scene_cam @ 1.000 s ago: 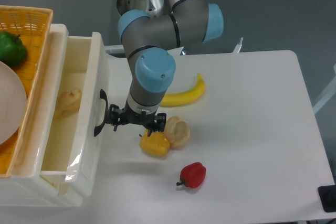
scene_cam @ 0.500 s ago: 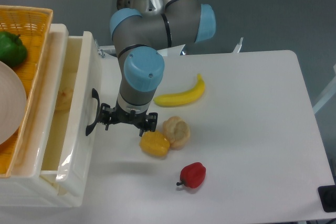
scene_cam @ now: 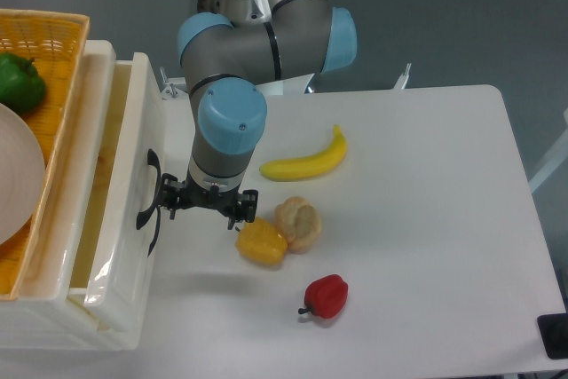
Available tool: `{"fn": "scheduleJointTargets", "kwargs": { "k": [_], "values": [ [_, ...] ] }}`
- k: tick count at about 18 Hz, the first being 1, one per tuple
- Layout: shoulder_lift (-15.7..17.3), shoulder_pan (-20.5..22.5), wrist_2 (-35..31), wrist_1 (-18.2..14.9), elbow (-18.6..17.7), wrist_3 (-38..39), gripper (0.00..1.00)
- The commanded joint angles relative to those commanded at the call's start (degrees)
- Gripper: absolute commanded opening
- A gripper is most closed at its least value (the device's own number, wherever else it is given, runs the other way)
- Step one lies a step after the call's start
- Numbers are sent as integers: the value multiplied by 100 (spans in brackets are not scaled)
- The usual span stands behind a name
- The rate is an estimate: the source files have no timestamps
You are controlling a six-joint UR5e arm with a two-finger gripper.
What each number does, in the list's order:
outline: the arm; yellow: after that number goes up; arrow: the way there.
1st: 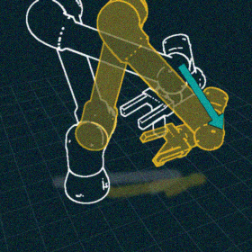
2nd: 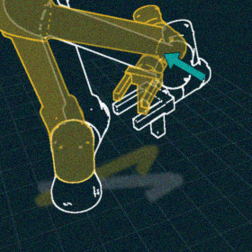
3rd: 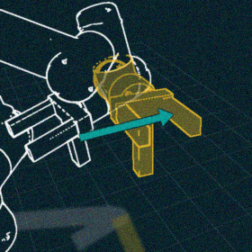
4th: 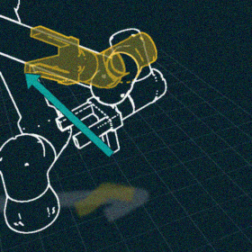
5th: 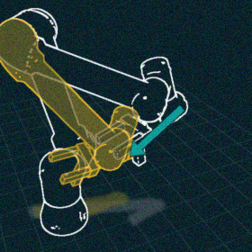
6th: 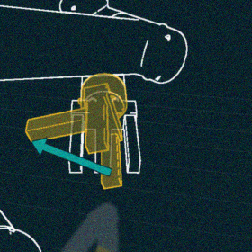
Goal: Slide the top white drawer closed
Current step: 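Push the drawer front with the gripper, sliding the drawer inward, then keep pushing the drawer front until it sits flush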
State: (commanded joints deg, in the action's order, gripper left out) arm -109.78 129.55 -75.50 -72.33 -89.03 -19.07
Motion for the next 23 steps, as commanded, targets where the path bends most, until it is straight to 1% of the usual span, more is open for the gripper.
{"fn": "scheduleJointTargets", "kwargs": {
  "k": [23],
  "values": [
    [0, -141, 0, 9, -9, 167, 100]
  ]
}}
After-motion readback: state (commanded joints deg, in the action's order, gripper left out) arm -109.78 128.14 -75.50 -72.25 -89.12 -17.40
